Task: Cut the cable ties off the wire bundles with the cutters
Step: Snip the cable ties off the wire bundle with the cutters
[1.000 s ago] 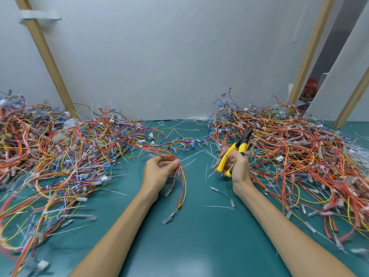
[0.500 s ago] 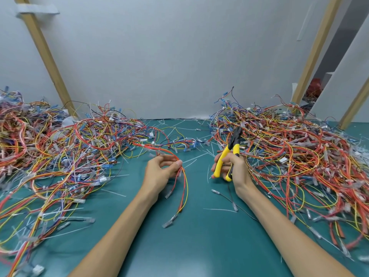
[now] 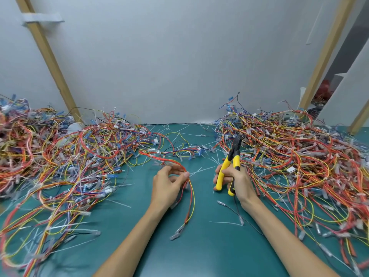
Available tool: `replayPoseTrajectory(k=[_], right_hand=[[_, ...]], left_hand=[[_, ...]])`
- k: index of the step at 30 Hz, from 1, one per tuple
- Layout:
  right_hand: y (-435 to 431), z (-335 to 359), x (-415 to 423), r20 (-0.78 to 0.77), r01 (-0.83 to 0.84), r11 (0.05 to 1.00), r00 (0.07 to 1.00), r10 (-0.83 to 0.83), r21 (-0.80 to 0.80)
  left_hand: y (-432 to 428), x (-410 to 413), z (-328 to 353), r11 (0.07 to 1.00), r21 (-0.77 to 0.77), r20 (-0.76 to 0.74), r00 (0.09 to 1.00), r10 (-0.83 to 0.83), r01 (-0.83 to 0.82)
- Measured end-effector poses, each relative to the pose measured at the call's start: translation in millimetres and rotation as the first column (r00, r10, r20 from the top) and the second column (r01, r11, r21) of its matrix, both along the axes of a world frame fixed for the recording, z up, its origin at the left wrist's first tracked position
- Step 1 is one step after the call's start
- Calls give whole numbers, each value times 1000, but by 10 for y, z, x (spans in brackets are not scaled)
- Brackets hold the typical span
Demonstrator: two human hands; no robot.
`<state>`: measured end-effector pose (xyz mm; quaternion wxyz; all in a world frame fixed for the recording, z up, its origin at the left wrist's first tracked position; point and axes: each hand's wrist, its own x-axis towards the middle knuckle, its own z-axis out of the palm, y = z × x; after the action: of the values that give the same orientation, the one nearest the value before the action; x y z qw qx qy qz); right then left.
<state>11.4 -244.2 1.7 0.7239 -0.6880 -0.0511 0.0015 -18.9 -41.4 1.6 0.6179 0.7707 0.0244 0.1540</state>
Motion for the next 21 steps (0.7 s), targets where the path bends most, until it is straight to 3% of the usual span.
replayPoseTrajectory(k=[16, 21], right_hand=[[-41, 96, -333, 47, -39, 999, 998, 40, -27], [-43, 113, -412, 56, -39, 999, 998, 41, -37]], left_hand=[[0, -221, 59, 992, 128, 33, 999, 2, -6], [0, -244, 45, 995, 97, 36, 999, 4, -8]])
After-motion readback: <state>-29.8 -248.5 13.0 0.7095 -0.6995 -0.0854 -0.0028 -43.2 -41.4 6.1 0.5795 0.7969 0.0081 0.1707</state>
